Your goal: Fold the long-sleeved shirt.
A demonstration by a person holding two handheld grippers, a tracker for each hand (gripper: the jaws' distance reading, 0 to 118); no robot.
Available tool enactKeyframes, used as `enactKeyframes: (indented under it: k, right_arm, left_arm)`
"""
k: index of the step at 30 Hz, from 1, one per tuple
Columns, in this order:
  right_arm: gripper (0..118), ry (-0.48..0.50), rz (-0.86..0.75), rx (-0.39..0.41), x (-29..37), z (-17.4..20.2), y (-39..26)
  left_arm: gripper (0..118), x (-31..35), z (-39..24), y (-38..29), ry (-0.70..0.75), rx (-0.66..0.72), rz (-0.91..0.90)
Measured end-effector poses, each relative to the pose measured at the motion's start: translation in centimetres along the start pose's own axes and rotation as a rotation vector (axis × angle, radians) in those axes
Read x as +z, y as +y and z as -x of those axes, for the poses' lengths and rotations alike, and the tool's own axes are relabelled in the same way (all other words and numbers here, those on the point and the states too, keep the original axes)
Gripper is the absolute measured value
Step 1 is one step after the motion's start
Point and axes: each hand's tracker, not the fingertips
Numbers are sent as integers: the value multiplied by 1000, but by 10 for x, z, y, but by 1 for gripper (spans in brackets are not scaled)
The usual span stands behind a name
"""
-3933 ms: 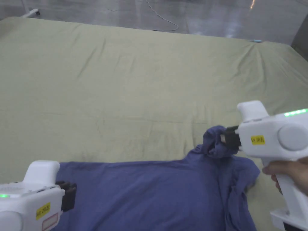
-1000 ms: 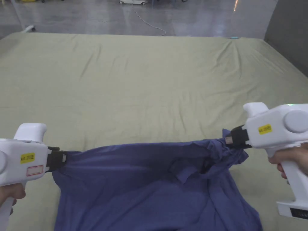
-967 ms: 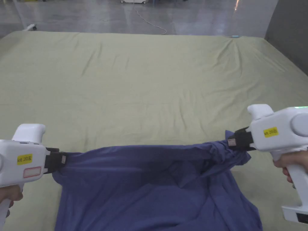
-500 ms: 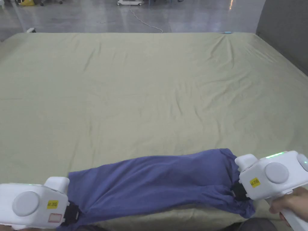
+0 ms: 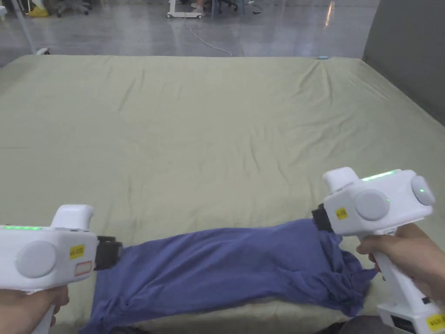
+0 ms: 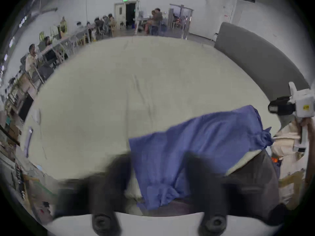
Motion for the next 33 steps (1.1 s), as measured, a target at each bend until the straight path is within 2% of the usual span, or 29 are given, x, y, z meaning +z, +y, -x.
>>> enactKeyframes:
  k: [1, 2, 4, 8, 9, 11, 12, 15, 20, 23, 26, 28, 29, 32, 33]
  right_arm:
    - [0, -31, -1, -19, -5, 4, 1]
    - [0, 13, -20, -38, -9, 7, 4]
    - [0, 27, 3, -37, -8, 14, 7]
    - [0, 43, -1, -39, -4, 18, 11]
    - [0, 49, -3, -36, -3, 19, 12]
    - [0, 61, -9, -38, 0, 21, 13]
    - [0, 70, -14, -41, 3, 20, 14]
    - [0, 86, -20, -43, 3, 28, 13]
    - [0, 119, -7, -39, 6, 38, 9]
    - [0, 125, -4, -44, 4, 44, 9]
    - [0, 124, -1, -44, 8, 45, 8]
    - [0, 125, -1, -40, 12, 45, 6]
    - [0, 124, -1, -39, 13, 46, 6]
    - [0, 122, -3, -40, 16, 45, 4]
    - [0, 121, -2, -43, 16, 46, 4]
  left_arm:
    - [0, -7, -3, 1, 48, -7, 10]
    - [0, -9, -4, 4, 94, -6, 0]
    - [0, -8, 0, 7, -38, 52, 32]
    - [0, -3, 22, 8, -140, 162, -15]
    - [23, -5, 36, 6, -203, 231, -14]
    - [100, -16, 67, -3, -344, 384, 13]
    - [118, -25, 80, -11, -405, 468, 40]
    - [118, -55, 120, -37, -512, 613, 77]
    - [118, -102, 141, -67, -637, 682, 154]
    - [118, -108, 111, -73, -754, 680, 187]
    - [118, -89, 77, -71, -788, 666, 128]
    - [118, -92, 63, -73, -852, 736, 114]
    - [118, -128, 101, -65, -866, 752, 104]
    - [118, -140, 111, -47, -884, 742, 98]
    - [118, -140, 88, -55, -887, 726, 106]
